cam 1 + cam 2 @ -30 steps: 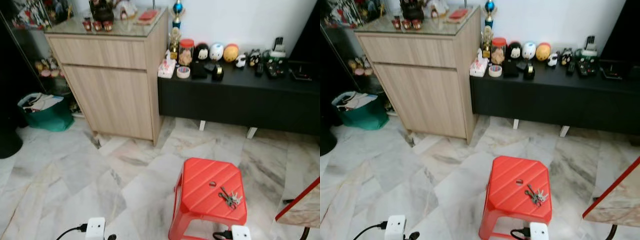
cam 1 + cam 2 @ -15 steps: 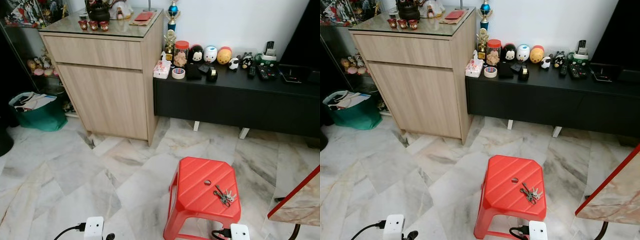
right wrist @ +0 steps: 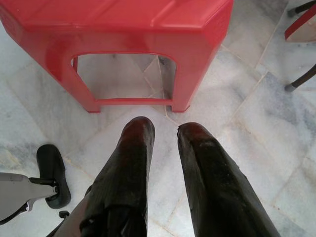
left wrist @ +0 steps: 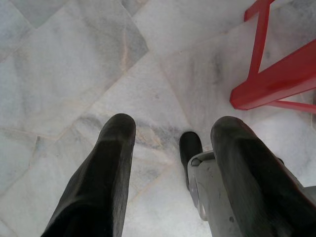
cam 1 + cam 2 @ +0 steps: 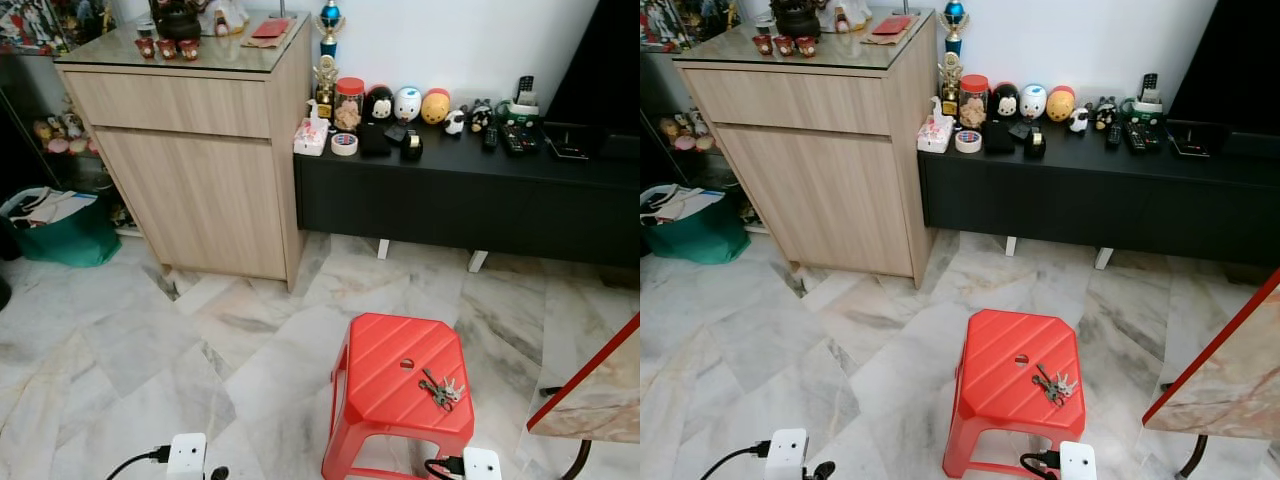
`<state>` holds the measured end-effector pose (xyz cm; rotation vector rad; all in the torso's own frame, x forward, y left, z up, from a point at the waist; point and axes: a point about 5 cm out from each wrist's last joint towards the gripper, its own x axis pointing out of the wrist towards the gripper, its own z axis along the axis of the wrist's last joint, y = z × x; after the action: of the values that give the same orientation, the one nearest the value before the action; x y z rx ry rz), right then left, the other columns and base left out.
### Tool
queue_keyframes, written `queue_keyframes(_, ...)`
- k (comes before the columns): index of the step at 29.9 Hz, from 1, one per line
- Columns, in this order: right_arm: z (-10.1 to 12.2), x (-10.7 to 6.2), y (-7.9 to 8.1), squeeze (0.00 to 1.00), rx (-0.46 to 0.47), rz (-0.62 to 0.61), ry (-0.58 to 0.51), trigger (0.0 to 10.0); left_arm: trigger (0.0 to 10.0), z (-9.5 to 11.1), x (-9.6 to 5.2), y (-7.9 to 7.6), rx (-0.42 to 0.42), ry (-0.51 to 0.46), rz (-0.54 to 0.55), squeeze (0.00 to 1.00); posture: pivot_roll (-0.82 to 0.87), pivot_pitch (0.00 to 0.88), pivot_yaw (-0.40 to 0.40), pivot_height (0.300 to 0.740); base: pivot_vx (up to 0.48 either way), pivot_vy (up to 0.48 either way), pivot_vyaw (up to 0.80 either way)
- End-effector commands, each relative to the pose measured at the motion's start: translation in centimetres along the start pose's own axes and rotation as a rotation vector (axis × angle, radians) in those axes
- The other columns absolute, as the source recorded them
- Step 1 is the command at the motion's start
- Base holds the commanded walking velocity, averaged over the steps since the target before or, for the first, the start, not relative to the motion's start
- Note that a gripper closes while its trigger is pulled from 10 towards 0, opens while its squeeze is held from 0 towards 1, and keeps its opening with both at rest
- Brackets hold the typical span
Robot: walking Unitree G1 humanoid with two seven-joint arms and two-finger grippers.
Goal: Hang keys on a hook
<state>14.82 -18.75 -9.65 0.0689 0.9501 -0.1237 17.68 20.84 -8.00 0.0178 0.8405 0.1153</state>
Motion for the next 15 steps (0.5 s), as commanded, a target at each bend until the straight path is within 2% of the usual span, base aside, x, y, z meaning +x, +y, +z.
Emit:
queue_keyframes(1, -0.10, -0.02, 0.03, 0.00, 0.004, -0.003, 0.002, 10.0, 10.0, -0.23, -0.04, 0.01, -0.001, 0.013, -0.001, 0.00, 0.03, 0.000, -0.013, 0.740, 0.000, 0.000, 0.00)
queue_keyframes(15, -0.09, -0.03, -0.05, 0.00, 0.003, -0.006, 0.002, 10.0, 10.0, -0.36, -0.08, -0.06, -0.007, 0.016, 0.002, 0.00, 0.03, 0.000, -0.017, 0.740, 0.000, 0.000, 0.00)
